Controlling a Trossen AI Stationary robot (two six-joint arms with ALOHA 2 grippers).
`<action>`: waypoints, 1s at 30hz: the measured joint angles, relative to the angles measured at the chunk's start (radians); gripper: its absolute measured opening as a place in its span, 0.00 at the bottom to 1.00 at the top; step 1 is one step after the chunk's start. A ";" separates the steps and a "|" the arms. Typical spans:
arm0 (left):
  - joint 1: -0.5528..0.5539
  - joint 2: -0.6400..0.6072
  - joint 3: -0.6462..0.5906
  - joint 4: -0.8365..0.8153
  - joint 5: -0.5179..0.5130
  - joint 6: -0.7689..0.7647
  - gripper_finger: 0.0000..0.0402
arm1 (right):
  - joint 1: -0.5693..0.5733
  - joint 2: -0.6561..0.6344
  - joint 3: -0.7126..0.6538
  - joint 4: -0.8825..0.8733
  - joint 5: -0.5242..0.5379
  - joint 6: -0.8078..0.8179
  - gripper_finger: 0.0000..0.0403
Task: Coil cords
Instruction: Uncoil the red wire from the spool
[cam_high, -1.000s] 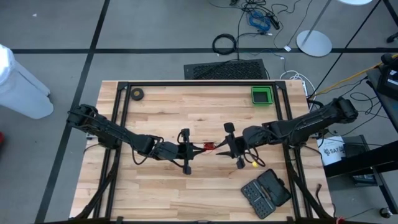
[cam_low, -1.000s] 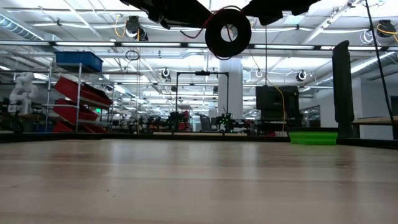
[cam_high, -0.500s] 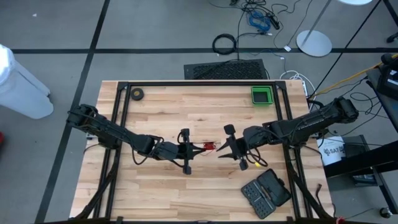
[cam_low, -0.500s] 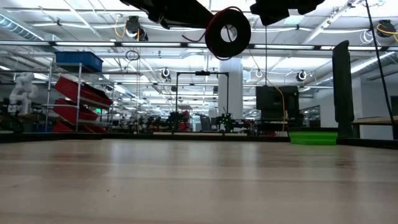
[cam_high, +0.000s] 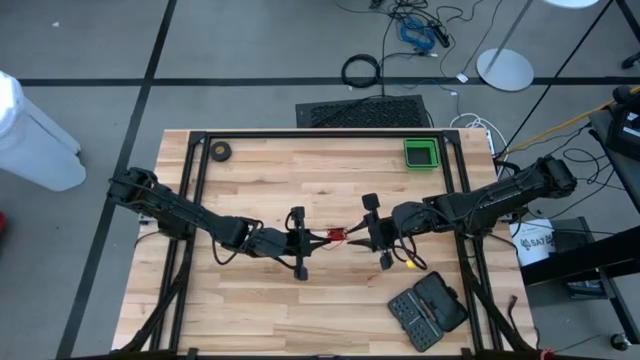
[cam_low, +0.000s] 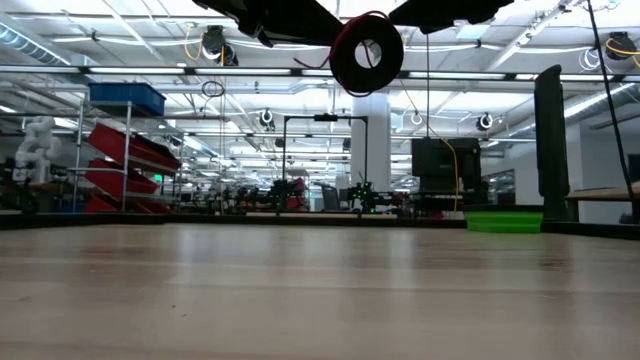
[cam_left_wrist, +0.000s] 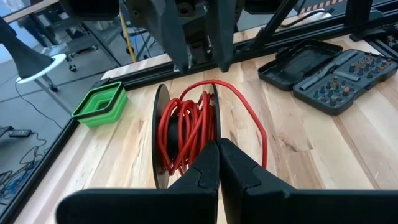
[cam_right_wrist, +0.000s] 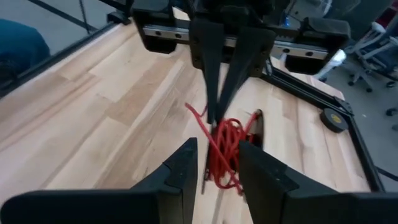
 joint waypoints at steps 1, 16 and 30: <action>0.000 0.000 0.000 0.000 0.000 0.000 0.00 | 0.000 0.000 0.000 0.000 0.010 0.000 0.25; 0.000 0.000 0.000 0.001 -0.001 0.000 0.00 | 0.000 0.009 0.000 -0.028 0.034 -0.015 0.25; 0.000 0.000 0.000 0.001 -0.003 0.000 0.00 | 0.000 0.043 0.000 -0.020 0.082 -0.039 0.25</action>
